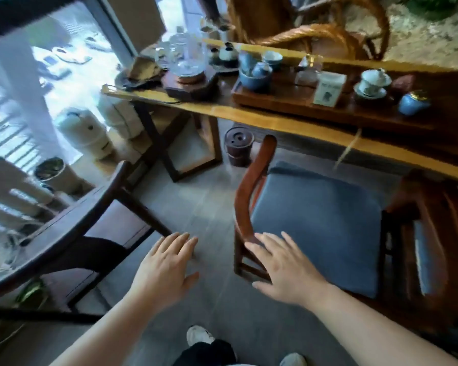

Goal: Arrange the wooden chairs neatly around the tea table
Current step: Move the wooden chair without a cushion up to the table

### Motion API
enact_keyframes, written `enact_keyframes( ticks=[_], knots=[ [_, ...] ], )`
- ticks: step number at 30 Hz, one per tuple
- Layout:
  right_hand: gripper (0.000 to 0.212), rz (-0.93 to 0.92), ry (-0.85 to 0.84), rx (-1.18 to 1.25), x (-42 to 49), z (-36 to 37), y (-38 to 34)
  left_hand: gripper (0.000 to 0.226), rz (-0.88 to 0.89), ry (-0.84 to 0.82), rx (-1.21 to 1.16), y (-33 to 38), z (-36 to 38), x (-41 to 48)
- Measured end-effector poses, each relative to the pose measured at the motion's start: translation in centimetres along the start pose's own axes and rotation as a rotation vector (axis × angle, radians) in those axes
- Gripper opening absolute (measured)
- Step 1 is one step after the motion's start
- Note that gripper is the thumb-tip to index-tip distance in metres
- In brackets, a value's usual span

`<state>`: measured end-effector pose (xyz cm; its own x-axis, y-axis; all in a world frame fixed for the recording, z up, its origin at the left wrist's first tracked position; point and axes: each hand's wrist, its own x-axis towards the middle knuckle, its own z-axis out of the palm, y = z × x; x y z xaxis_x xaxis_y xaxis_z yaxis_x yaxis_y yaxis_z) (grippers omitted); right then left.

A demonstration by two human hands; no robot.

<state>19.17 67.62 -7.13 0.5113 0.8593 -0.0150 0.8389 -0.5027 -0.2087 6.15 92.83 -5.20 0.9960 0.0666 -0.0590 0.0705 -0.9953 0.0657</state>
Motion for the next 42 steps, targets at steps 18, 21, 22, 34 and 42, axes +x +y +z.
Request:
enact_keyframes(
  ticks=[18, 21, 22, 34, 42],
  knots=[
    [0.078, -0.398, -0.122, 0.04, 22.5, 2.6, -12.9, 0.065, -0.442, 0.07, -0.005, -18.0, -2.9, -6.7],
    [0.078, -0.494, -0.14, 0.048, 26.6, 2.7, -14.3, 0.06, -0.529, 0.048, 0.016, -19.6, -3.0, -7.8],
    [0.078, -0.53, -0.158, 0.055, 27.9, 2.8, -14.8, 0.061, -0.57, 0.035, 0.018, -20.1, -3.0, -8.2],
    [0.08, -0.819, -0.264, -0.046, 38.5, 3.0, -19.9, 0.077, -0.831, -0.139, 0.042, -25.3, -2.5, -10.9],
    [0.074, -0.819, -0.429, -0.199, 41.3, 4.1, -23.3, 0.083, -0.787, -0.179, -0.045, -30.0, -0.5, -12.3]
  ],
)
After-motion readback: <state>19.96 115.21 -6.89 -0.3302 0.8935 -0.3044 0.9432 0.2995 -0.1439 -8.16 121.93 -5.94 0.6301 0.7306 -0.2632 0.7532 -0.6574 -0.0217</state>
